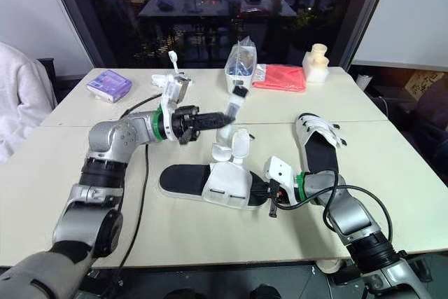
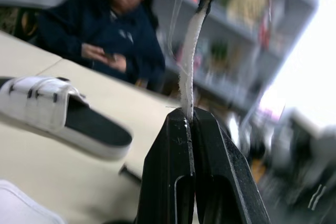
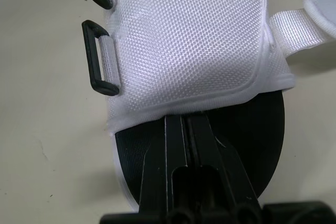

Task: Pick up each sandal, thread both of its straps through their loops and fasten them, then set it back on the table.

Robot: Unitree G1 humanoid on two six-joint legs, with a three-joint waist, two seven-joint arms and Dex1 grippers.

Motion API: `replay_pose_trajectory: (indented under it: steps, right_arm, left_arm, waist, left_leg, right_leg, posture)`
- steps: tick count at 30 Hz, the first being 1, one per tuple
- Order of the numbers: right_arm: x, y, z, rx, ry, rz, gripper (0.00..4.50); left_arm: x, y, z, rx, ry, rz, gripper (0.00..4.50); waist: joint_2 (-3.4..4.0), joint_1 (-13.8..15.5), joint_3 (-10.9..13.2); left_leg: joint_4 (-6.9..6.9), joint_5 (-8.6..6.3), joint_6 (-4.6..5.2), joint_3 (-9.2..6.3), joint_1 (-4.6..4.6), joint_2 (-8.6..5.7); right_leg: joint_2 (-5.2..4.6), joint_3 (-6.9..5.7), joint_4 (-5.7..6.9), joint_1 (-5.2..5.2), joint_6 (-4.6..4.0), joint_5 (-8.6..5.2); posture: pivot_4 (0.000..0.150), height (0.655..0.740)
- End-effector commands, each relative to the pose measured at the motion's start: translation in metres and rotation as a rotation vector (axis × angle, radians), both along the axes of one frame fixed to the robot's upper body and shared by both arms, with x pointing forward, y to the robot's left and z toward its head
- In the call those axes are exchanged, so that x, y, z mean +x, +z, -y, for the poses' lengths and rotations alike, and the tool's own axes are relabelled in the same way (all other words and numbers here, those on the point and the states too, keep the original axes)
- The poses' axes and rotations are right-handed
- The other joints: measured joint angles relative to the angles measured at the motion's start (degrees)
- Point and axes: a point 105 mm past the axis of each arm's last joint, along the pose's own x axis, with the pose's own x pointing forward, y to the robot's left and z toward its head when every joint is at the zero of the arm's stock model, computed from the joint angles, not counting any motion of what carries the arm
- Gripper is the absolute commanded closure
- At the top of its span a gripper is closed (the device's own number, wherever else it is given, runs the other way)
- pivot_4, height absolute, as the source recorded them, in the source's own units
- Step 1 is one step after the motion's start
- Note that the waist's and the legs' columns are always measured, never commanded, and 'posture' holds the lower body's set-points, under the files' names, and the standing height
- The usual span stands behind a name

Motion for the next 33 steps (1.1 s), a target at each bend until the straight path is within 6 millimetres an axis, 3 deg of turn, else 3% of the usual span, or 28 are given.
replay_pose_trajectory:
  steps: [1, 4, 9, 12, 19, 20, 27, 30, 33]
  right_arm:
    - [-0.005, -0.007, 0.002, -0.028, 0.016, -0.026, 4.5]
    - [-0.005, -0.008, 0.003, -0.035, 0.018, -0.026, 4.5]
    - [-0.004, -0.009, 0.003, -0.044, 0.024, -0.024, 4.5]
    - [-0.004, -0.009, 0.004, -0.048, 0.027, -0.024, 4.5]
    - [-0.002, -0.009, 0.006, -0.056, 0.026, -0.025, 4.5]
    - [-0.002, -0.009, 0.006, -0.057, 0.026, -0.025, 4.5]
    - [0.0, -0.009, 0.008, -0.063, 0.028, -0.025, 4.5]
    - [0.0, -0.009, 0.008, -0.06, 0.027, -0.024, 4.5]
    - [0.001, -0.008, 0.01, -0.062, 0.027, -0.025, 4.5]
  left_arm:
    - [-0.035, -0.009, 0.001, 0.103, -0.161, 0.317, 4.49]
    - [-0.046, -0.023, -0.005, 0.173, -0.232, 0.462, 4.49]
    - [-0.047, -0.031, -0.015, 0.226, -0.292, 0.621, 4.49]
    - [-0.051, -0.041, -0.023, 0.288, -0.341, 0.683, 3.61]
    - [-0.058, -0.064, -0.04, 0.394, -0.419, 0.788, 0.18]
    - [-0.057, -0.065, -0.042, 0.4, -0.424, 0.816, 0.03]
    - [-0.034, -0.07, -0.06, 0.47, -0.327, 0.908, 0.03]
    - [-0.028, -0.065, -0.077, 0.477, -0.207, 0.692, 0.03]
    - [-0.042, -0.066, -0.09, 0.458, -0.16, 0.327, 0.03]
  waist:
    - [0.01, 0.0, 0.0]
    - [0.01, 0.0, 0.0]
    - [0.01, 0.1, 0.0]
    - [0.01, 0.1, 0.0]
    - [0.02, 0.1, 0.0]
    - [0.02, 0.1, 0.0]
    - [0.02, 0.1, 0.0]
    - [0.01, 0.1, 0.0]
    - [0.03, -0.1, 0.0]
  left_leg:
    - [-0.02, 0.0, 0.0, 0.0, -0.01, 0.02]
    - [-0.03, -0.01, 0.01, 0.02, -0.05, 0.04]
    - [-0.03, -0.03, 0.07, 0.02, -0.1, 0.05]
    - [-0.03, -0.05, 0.11, 0.02, -0.14, 0.05]
    - [-0.02, -0.08, 0.17, 0.04, -0.15, 0.04]
    - [-0.02, -0.08, 0.17, 0.05, -0.15, 0.03]
    - [0.0, -0.08, 0.18, 0.08, -0.15, 0.04]
    - [0.01, -0.08, 0.19, 0.09, -0.17, 0.06]
    - [0.01, -0.12, 0.26, 0.1, -0.17, 0.14]
  right_leg:
    - [0.0, -0.01, -0.09, 0.0, -0.09, 0.03]
    - [-0.05, -0.02, -0.24, 0.0, -0.2, 0.04]
    - [-0.08, -0.04, -0.38, -0.01, -0.23, 0.05]
    - [-0.05, -0.06, -0.38, -0.04, -0.23, 0.05]
    - [-0.02, -0.07, -0.37, -0.03, -0.22, 0.05]
    - [-0.02, -0.07, -0.37, -0.04, -0.22, 0.05]
    - [0.04, -0.09, -0.37, -0.03, -0.2, 0.06]
    - [0.08, -0.09, -0.36, -0.03, -0.18, 0.06]
    - [0.16, -0.08, -0.34, -0.04, -0.07, 0.08]
  posture:
    - [0.15, 0.74]
    - [0.15, 0.74]
    - [0.15, 0.74]
    - [0.15, 0.74]
    - [0.15, 0.74]
    - [0.15, 0.74]
    - [0.15, 0.74]
    - [0.15, 0.74]
    - [0.15, 0.74]
